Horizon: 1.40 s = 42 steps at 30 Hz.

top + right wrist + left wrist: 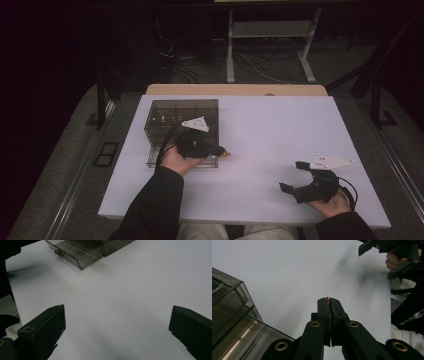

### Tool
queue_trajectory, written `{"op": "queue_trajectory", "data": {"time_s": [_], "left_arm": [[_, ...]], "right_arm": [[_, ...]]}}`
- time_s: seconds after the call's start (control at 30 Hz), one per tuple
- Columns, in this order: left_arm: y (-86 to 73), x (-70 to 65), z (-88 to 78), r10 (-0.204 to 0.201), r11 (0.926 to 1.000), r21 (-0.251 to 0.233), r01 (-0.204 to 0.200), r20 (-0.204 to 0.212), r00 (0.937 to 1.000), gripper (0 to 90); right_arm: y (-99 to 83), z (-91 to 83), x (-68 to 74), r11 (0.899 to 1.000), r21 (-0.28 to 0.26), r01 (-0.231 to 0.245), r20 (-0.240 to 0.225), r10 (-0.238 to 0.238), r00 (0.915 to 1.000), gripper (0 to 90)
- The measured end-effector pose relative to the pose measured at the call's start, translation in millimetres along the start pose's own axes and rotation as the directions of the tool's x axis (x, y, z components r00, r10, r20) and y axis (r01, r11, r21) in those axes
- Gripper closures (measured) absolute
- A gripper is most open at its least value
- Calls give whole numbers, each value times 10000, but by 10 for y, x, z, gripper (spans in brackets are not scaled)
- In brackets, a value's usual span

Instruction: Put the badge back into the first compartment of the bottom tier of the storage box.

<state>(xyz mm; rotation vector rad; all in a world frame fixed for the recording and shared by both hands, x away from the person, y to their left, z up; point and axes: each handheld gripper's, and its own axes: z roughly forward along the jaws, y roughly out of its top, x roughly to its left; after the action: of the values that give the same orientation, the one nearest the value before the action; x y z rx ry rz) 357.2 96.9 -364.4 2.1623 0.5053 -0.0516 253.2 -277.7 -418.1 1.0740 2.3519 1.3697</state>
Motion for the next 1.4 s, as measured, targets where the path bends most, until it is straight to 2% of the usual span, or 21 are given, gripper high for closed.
{"op": "queue_trajectory", "data": {"time_s": [0.97,1.4], "left_arm": [[-174,114,-489,-548,9968,-615,503,-734,9958,882],[-279,166,-672,-787,9952,-661,723,-1005,9918,882]], "right_arm": [[-1,8,1,10000,-4,29,22,-29,10000,5],[-2,13,4,10000,13,25,26,-25,10000,5]]}}
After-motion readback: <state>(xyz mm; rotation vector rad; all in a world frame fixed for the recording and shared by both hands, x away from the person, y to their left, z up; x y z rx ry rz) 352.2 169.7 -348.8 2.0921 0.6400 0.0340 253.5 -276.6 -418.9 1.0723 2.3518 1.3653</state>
